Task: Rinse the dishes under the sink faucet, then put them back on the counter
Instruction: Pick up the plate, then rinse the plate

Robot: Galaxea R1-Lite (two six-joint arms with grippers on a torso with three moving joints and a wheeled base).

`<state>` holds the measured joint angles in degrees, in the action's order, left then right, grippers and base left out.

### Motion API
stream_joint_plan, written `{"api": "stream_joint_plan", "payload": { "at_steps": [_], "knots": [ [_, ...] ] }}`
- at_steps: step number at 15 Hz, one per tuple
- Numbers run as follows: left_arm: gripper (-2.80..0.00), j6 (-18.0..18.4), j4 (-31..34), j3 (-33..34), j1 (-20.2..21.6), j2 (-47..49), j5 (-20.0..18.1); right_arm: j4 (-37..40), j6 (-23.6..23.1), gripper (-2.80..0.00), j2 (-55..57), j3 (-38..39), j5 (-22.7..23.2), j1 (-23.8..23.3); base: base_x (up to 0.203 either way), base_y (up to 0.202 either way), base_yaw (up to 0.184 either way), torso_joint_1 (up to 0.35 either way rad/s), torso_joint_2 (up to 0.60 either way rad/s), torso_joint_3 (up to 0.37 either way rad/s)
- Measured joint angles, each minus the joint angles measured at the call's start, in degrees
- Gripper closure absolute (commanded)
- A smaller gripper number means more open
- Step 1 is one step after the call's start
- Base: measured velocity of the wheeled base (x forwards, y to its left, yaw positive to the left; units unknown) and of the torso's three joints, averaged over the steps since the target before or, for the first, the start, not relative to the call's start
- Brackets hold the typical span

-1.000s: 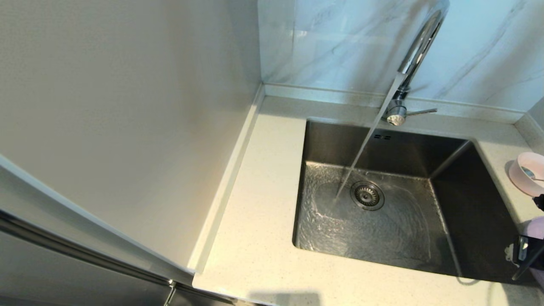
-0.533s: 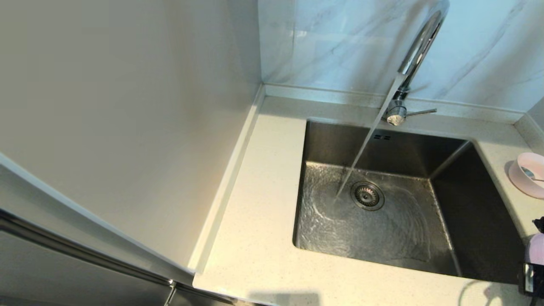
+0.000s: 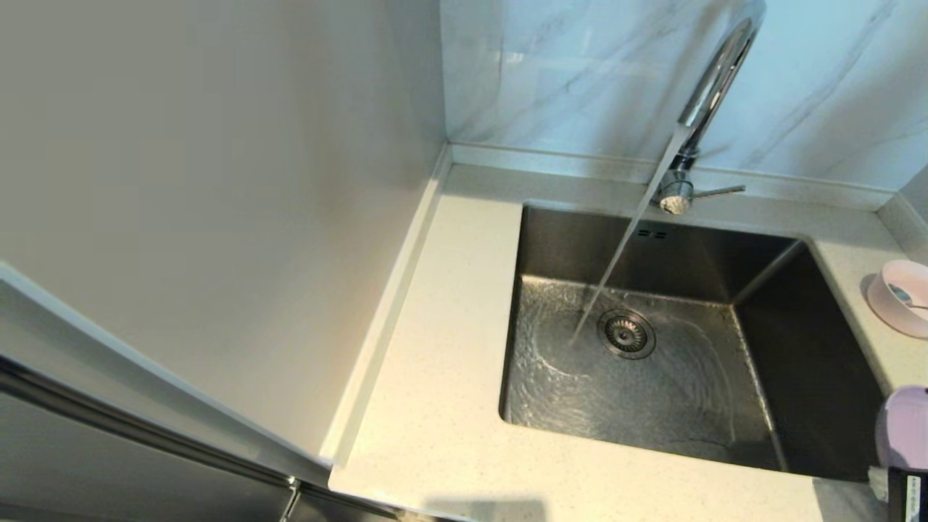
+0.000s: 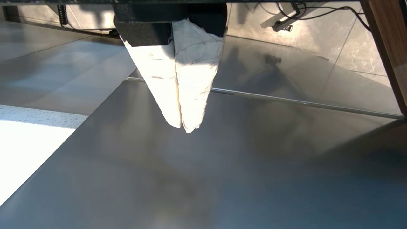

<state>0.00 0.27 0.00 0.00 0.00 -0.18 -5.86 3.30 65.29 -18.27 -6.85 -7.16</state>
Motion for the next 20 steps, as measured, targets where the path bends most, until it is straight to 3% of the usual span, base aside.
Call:
{"api": "stream_joint_plan", "payload": {
  "at_steps": [8, 12, 20],
  "knots": [
    [0.00, 0.0, 0.0, 0.0, 0.0, 0.0, 0.0, -0.2, 0.4, 0.00, -9.7, -2.7, 0.8, 12.6, 0.000, 0.000, 0.000, 0.000, 0.00, 0.000],
    [0.00, 0.0, 0.0, 0.0, 0.0, 0.0, 0.0, 4.9, 1.0, 0.00, -12.8, -9.1, 1.5, 19.0, 0.000, 0.000, 0.000, 0.000, 0.00, 0.000],
    [0.00, 0.0, 0.0, 0.0, 0.0, 0.0, 0.0, 5.2, -0.7, 0.00, -6.9, -19.3, 21.6, 21.0, 0.000, 0.000, 0.000, 0.000, 0.00, 0.000]
  ]
}}
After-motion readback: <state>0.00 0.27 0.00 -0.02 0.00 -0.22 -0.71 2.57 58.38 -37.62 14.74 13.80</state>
